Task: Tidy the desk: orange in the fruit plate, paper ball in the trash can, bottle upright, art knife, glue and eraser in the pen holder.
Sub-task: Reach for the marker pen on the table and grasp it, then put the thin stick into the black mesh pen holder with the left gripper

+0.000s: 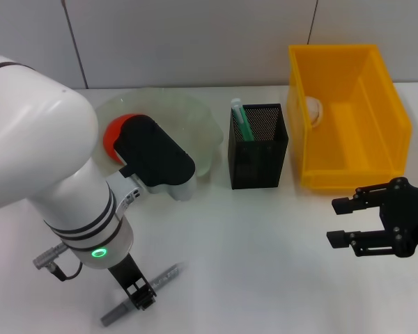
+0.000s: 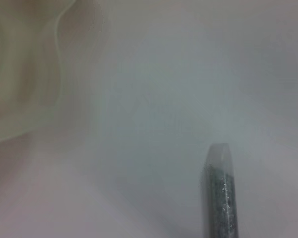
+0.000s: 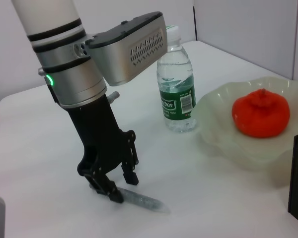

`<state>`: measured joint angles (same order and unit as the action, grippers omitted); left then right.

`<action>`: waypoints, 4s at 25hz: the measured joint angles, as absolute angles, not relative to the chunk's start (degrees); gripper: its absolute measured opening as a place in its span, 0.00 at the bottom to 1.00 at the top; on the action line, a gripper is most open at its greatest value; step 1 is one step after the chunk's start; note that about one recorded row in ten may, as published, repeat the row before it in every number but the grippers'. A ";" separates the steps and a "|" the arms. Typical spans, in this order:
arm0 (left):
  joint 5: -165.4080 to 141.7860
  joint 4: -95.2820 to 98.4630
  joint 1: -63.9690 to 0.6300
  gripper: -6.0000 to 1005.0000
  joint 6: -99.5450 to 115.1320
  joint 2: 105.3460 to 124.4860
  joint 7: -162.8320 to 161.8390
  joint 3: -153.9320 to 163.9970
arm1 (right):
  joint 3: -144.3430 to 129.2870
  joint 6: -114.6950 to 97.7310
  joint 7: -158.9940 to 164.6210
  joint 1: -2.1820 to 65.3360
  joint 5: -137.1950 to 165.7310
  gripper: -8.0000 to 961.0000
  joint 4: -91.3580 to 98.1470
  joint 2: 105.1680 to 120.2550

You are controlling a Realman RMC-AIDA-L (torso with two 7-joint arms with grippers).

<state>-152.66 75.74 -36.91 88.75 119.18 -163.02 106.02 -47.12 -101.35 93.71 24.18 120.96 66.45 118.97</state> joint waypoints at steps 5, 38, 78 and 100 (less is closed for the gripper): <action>-153.05 75.48 -37.50 0.42 89.14 119.17 -163.08 106.71 | -47.12 -101.32 93.74 24.21 120.95 0.62 66.22 118.95; -144.65 95.70 -23.60 0.16 89.02 118.70 -147.19 84.08 | -37.48 -106.29 93.71 22.81 120.65 0.62 65.01 118.86; -32.96 21.62 -42.28 0.15 56.86 119.18 -47.38 97.42 | -35.62 -110.65 87.93 21.36 123.57 0.62 58.63 118.62; -14.46 26.49 -42.33 0.14 40.48 119.18 -42.19 112.76 | -36.74 -108.84 87.86 25.67 125.29 0.62 56.51 118.92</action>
<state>-14.46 26.49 -42.33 40.48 119.18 -42.19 112.76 -36.74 -108.84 87.86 25.67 125.29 56.51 118.92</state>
